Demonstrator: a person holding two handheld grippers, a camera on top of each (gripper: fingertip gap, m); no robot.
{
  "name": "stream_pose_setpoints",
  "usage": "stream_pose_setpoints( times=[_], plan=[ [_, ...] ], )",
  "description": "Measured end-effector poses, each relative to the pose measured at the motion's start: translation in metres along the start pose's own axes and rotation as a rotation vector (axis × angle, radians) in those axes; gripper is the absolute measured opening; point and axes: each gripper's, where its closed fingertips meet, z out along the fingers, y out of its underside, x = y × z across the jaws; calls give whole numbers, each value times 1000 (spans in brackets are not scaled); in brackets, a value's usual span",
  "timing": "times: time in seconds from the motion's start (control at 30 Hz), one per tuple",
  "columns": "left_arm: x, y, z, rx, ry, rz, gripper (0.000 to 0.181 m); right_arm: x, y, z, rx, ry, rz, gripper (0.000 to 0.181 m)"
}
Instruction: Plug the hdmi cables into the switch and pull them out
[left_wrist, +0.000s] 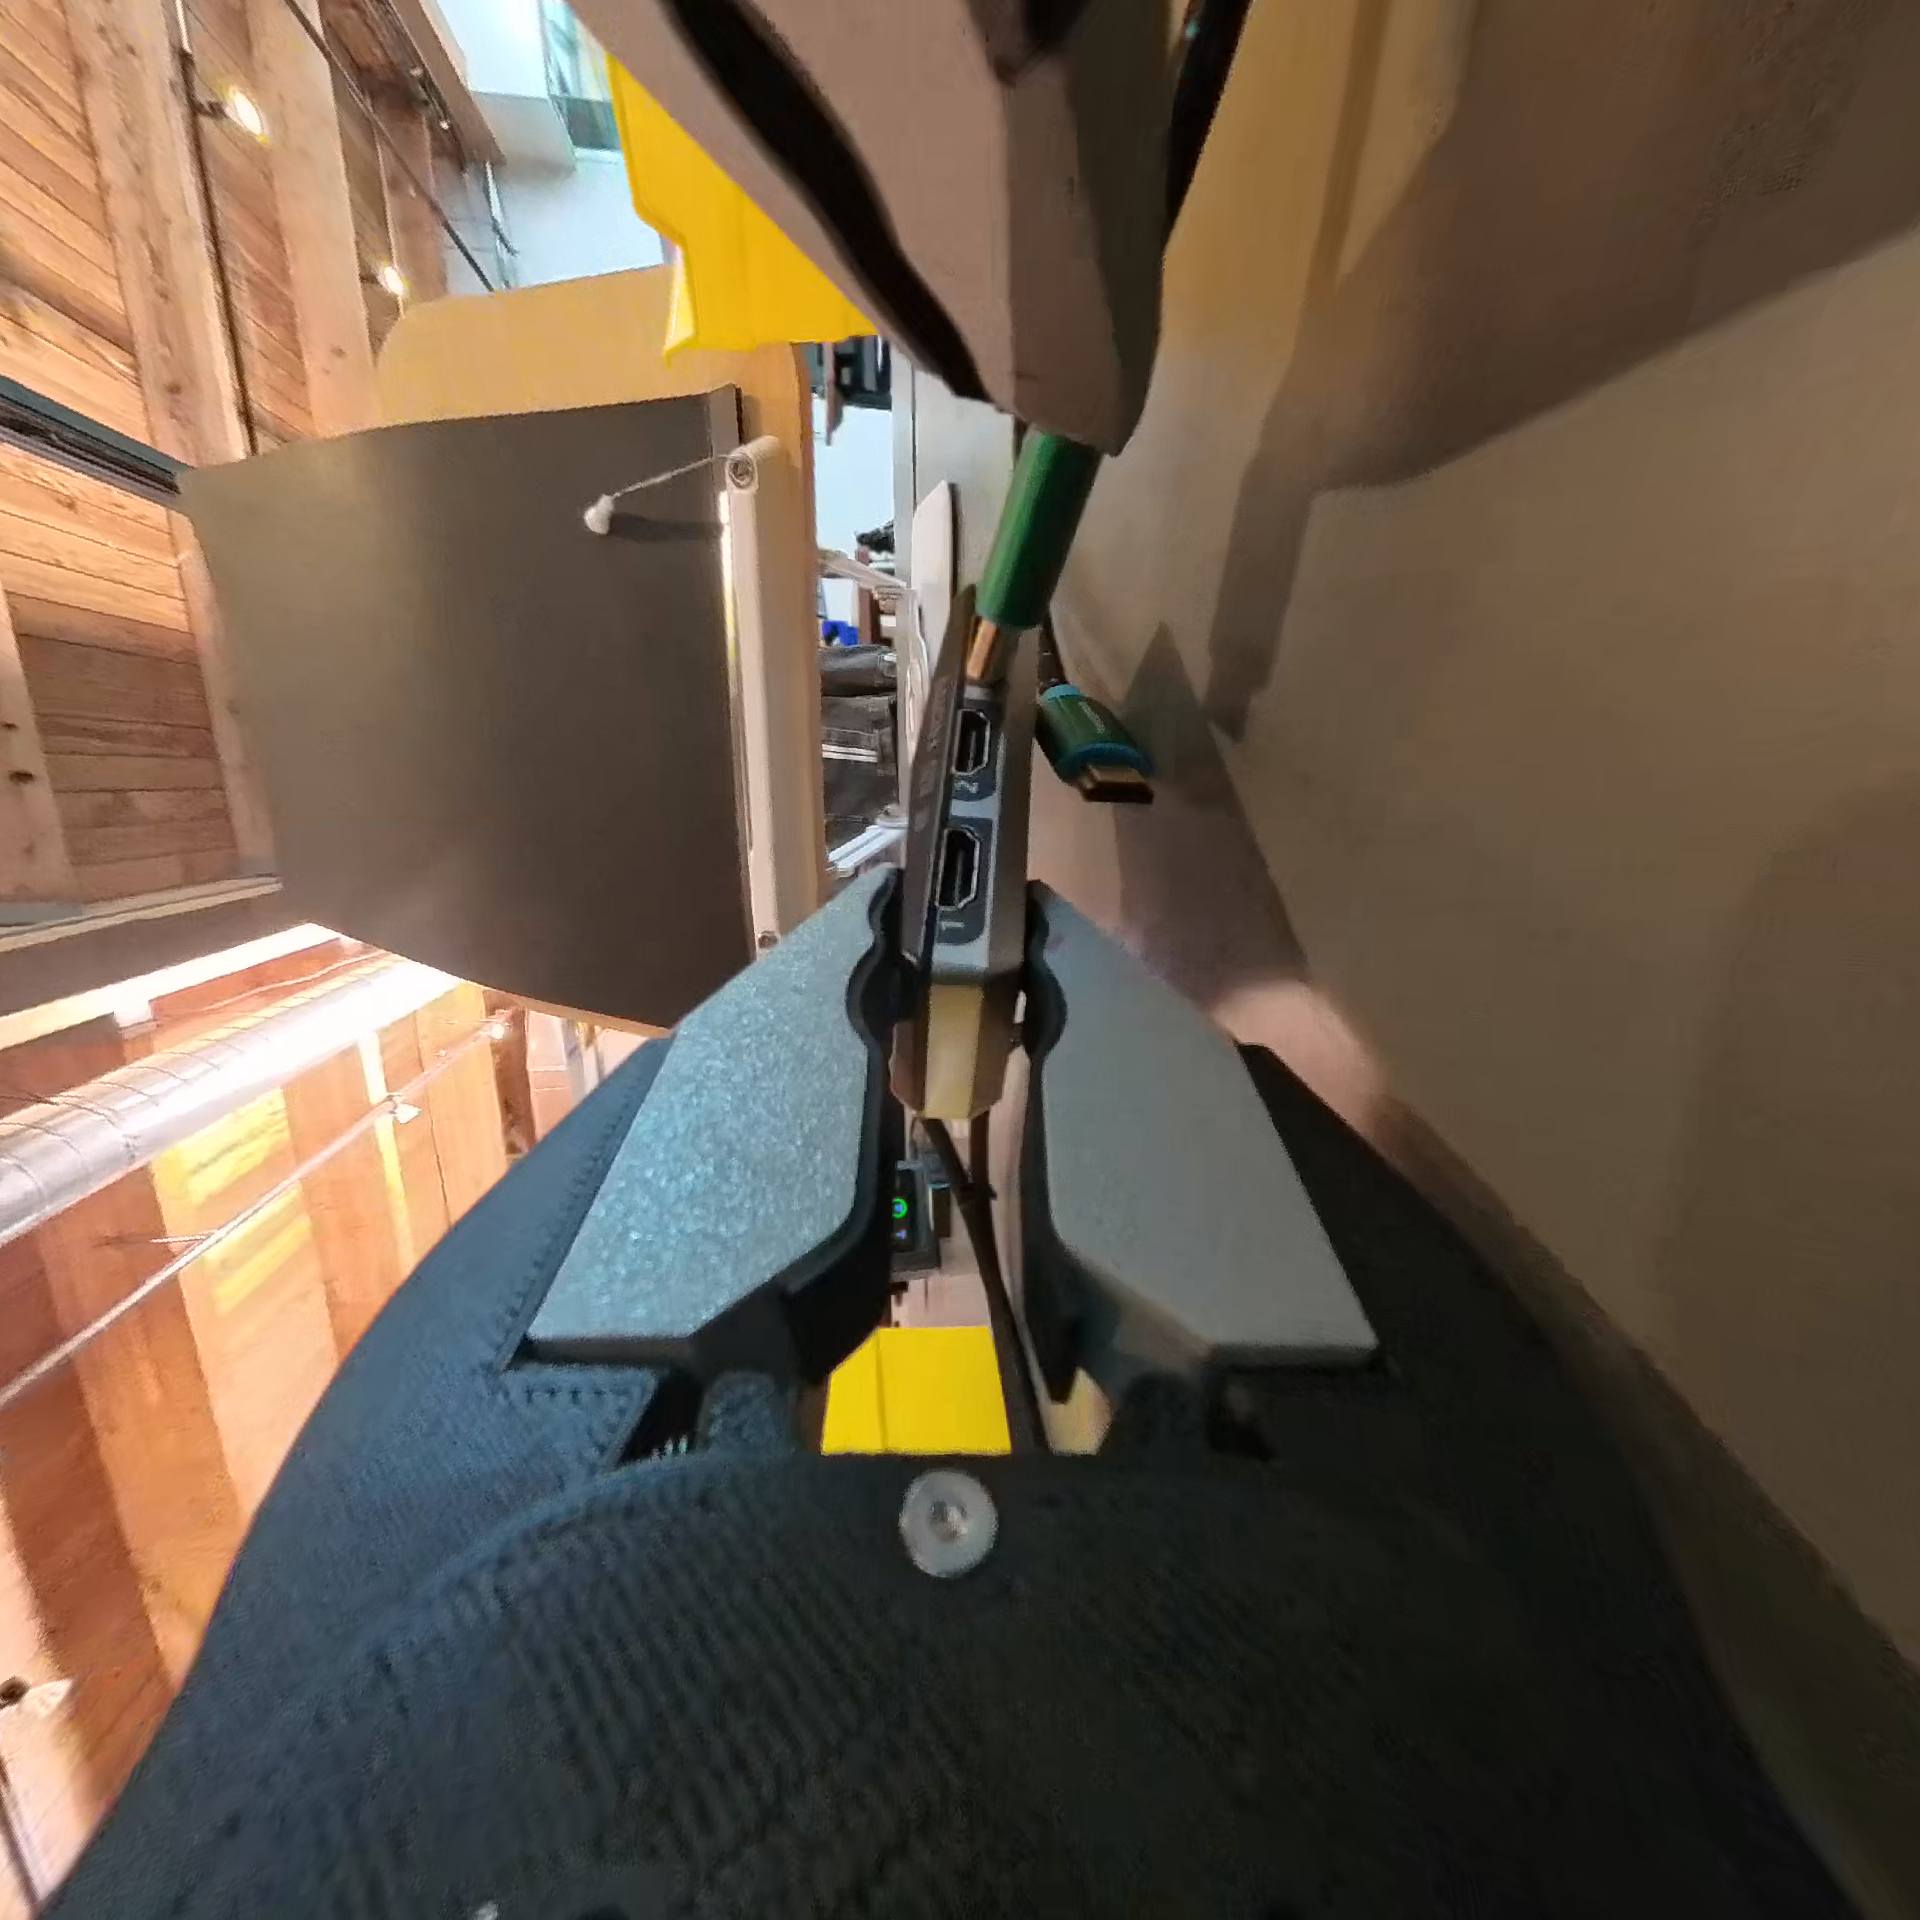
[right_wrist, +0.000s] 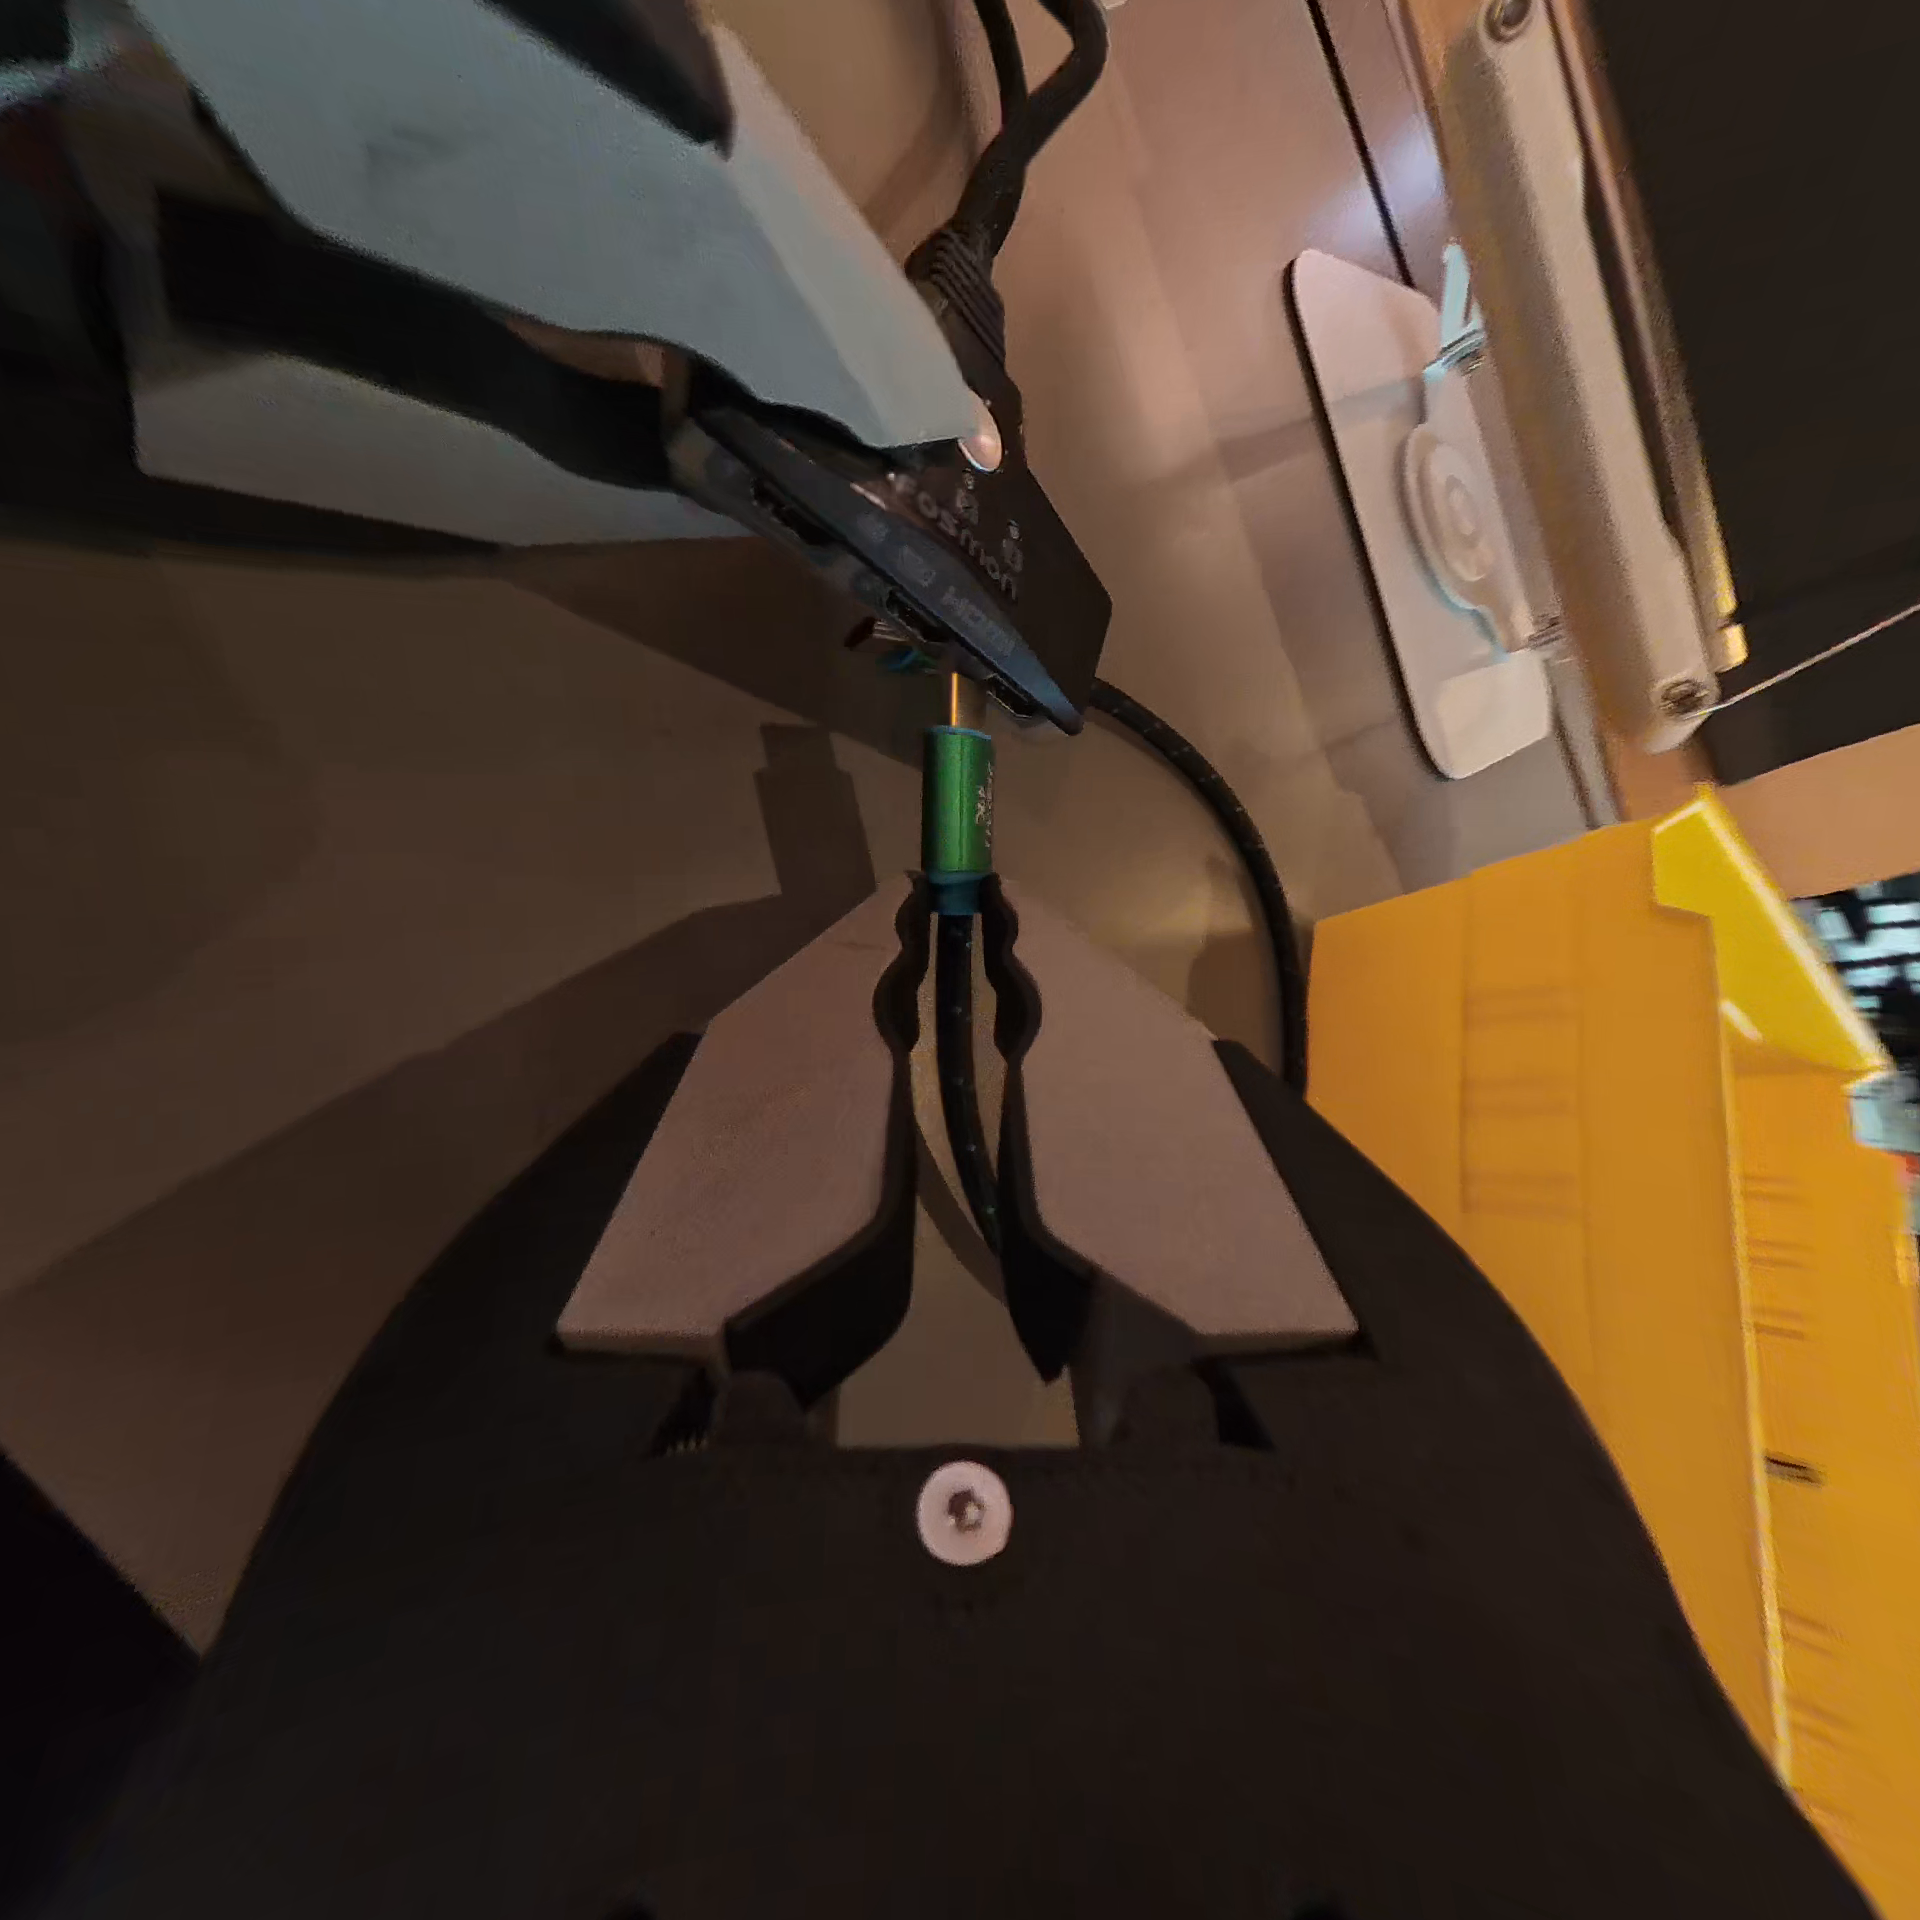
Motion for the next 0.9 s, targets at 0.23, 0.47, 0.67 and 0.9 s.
stream_pose_setpoints(
  times=[0.23,0.47,0.67,0.9],
  plan=[
    [-3,-8,-3,2,-23,40,18,6,7,-1,-26,121,-116,7],
    [0,-19,-8,70,-14,48,18,10,17,-2,62,61,-7,7],
    [3,-15,-2,43,-17,87,19,16,21,-1,22,43,-24,7],
    [2,-12,-1,31,3,35,18,21,20,2,-81,103,-68,7]
  ],
)
